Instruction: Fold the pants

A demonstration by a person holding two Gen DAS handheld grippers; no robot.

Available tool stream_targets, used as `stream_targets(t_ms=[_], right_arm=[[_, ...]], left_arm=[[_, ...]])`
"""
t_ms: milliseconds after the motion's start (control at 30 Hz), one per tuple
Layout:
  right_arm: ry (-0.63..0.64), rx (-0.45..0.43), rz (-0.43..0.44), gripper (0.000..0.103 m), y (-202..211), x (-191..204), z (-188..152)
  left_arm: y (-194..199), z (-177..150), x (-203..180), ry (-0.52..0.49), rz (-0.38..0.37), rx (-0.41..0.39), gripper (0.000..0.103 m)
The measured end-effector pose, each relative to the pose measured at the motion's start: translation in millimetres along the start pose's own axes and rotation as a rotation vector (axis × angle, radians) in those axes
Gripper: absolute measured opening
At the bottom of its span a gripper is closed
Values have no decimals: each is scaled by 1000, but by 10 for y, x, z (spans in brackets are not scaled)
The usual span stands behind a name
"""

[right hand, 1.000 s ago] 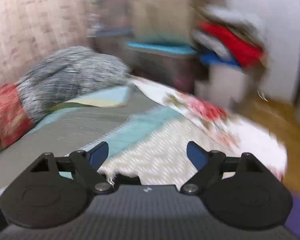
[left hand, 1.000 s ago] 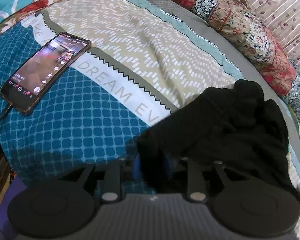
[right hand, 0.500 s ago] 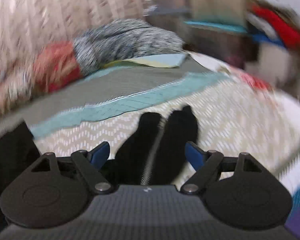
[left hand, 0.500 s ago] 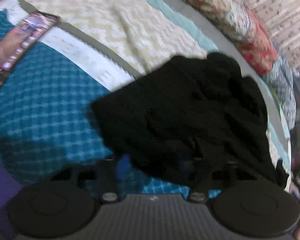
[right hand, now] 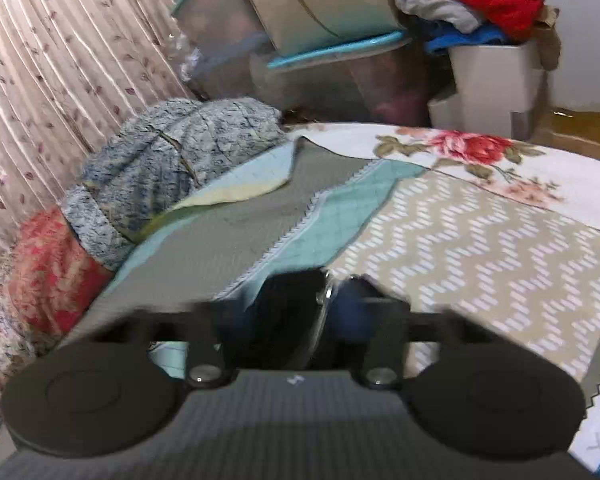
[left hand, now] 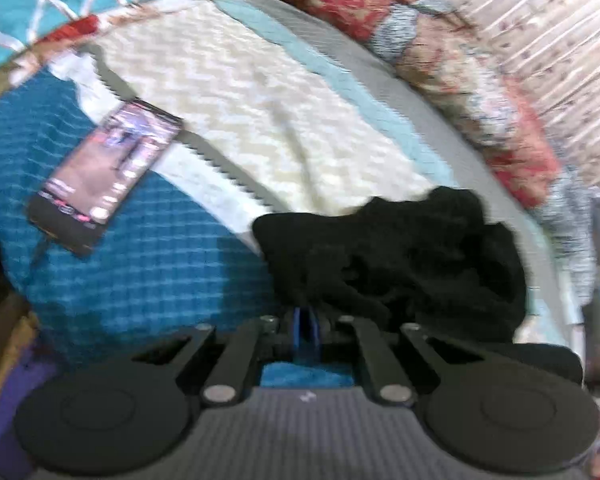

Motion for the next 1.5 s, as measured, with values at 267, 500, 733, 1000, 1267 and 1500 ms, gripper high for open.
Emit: stream_targets(t_ms=[267,500,733,1000,1267,1500], right_arm=[[-8,62,-34,69,59,-363,-451],[156,163,-16,69,-179,186,-528],[200,274,-197,79,-957,679,-685],[232,212,-251,10,-951,667,-476],[-108,-11,125,10,456,-271,263],[-186,95,-24,17,809,-1592,-441]], left_arm=[[-212,-105,65,18,13,72,5],[-174,-89,85,26,13,65,6],[-153,-84,94,29,19,67,6],[-74,104,-56,-24,25,28,6],[115,136,-150,-46,-69,-25,6],[-365,-257,14,-84,20,104,12]])
Point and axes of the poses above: each gripper's, at about its wrist camera, not at the fingertips, and y roughly against the way its jaws point, x to its left, z to its top, the point moved 3 cm from there along -y, roughly the way its jaws point, and after that the axes turned 6 degrees about x, right-handed, at the moved point
